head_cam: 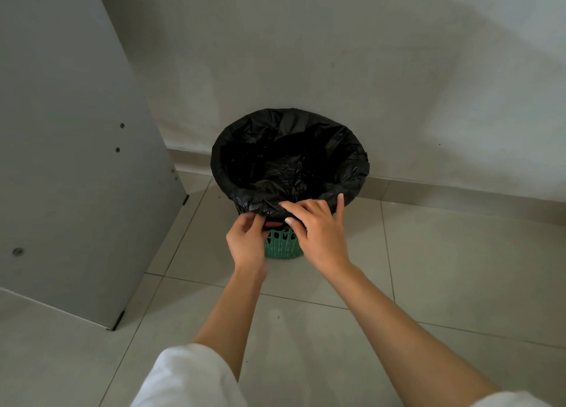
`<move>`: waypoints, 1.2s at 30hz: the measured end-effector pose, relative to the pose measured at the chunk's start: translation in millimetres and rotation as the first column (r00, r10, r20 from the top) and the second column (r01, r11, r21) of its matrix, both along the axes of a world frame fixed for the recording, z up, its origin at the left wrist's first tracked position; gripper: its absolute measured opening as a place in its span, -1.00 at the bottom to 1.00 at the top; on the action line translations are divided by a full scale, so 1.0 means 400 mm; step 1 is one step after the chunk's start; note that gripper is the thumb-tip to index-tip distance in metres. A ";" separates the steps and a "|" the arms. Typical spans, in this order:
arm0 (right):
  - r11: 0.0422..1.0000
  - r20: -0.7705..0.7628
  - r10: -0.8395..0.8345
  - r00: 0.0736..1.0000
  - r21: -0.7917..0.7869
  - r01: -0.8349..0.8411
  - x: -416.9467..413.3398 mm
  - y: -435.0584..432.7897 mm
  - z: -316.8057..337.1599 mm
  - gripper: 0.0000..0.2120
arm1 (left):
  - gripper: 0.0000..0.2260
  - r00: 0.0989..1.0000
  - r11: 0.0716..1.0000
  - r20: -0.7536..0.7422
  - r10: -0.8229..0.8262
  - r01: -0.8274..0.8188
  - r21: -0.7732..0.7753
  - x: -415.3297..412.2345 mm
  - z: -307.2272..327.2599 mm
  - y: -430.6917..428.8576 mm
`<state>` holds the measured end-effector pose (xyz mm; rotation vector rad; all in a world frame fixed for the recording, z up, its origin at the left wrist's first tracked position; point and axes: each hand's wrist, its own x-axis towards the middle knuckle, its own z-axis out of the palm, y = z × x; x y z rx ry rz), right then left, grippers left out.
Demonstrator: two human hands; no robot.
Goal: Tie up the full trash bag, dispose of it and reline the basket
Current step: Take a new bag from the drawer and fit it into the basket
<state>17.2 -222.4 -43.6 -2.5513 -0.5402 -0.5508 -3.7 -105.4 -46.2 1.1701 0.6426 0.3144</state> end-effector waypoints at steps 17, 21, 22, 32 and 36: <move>0.999 -0.051 0.019 0.999 0.045 -0.017 0.016 0.030 0.005 -0.73 | -0.74 0.997 0.884 0.065 0.037 -0.002 -0.467 -0.035 0.017 -0.069; 0.999 -0.044 0.022 0.999 0.030 -0.021 0.018 0.027 0.004 -0.73 | -0.76 0.994 0.918 0.035 0.108 -0.086 -0.387 -0.015 0.017 -0.057; 0.999 -0.045 0.024 0.999 0.030 -0.023 0.019 0.028 0.004 -0.72 | -0.80 0.994 0.935 0.032 0.100 -0.083 -0.345 -0.012 0.015 -0.050; 0.998 -0.057 0.038 0.998 0.053 -0.035 0.022 0.028 0.004 -0.72 | -0.93 0.997 0.851 0.044 0.067 -0.034 -0.524 -0.008 0.006 -0.025; 0.998 -0.070 0.049 0.996 0.055 -0.045 0.023 0.025 0.004 -0.71 | -0.88 0.986 0.765 0.066 0.150 -0.073 -0.640 -0.021 0.009 -0.046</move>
